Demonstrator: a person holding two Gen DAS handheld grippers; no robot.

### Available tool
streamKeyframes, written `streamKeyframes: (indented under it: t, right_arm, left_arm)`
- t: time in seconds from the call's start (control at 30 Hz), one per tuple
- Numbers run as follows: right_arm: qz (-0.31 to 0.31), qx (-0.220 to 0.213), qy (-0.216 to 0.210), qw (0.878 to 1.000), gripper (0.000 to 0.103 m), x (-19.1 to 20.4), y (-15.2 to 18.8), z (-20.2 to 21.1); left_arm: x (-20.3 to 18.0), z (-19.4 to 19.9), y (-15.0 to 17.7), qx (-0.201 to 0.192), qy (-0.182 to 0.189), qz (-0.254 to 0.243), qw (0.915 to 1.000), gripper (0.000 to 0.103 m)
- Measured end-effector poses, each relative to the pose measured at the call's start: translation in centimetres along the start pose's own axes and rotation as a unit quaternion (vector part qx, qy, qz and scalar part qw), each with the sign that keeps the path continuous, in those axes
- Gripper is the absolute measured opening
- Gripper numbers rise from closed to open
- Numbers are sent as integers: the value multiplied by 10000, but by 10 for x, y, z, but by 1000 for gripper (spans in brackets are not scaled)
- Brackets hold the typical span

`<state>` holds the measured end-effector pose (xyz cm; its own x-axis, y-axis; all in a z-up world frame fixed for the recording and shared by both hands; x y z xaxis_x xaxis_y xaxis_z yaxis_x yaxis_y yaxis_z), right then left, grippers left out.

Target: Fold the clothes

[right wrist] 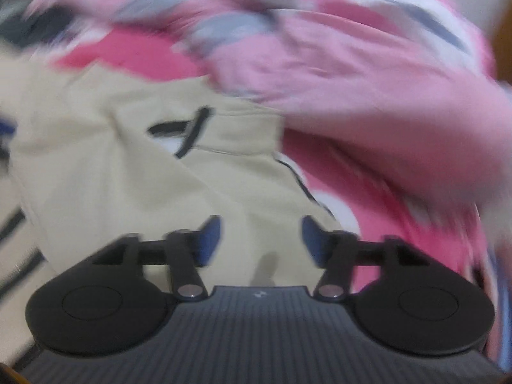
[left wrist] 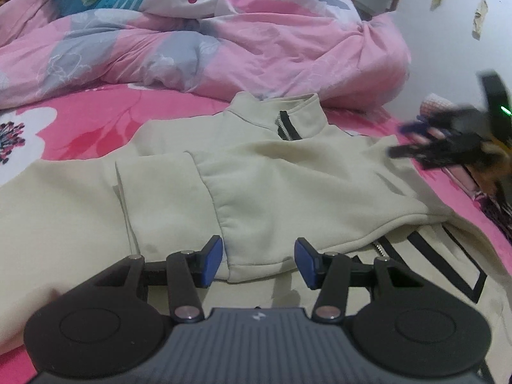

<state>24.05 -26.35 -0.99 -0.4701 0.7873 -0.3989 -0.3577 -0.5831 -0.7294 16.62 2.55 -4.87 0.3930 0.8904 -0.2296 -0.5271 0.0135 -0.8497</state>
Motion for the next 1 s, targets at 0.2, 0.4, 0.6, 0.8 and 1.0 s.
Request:
streamKeyframes:
  t: [0.2,0.4,0.6,0.8,1.0]
  right_arm:
    - [930,780,-969,9879,62,4,-28,-64]
    - [635,1328,-1083,9832,21,8,-22,-83]
    - [932,958,-475,9899,0,17,-21,-52]
    - [1086,861,193,9902,0,-12,-20,-50]
    - [703,963,455,9918,0,-23,3,-66]
  left_arm:
    - [-2,3,4,-55,48,-266,9996,53]
    - [1,3,4,-51,148,-194,9997,56]
    - [-2,6,3,-18,115,-180,9998,56]
    - [-5,5,5,11,53,-391,9992,56]
    - [-3,5,5,12,75,-379,9993,56]
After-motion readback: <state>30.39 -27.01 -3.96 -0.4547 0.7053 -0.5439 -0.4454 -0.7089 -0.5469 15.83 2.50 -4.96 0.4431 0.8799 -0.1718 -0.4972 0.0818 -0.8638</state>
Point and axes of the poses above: each gripper's, at about its wrist camera, not at the fingertips, and z roughly against the way its jaws point, x to its left, y to its underside, the point moved 1 cm from there along -z, roughly the way its jaws point, and after that the axes turned 10 degrees about -x, right-handed, at the moved point
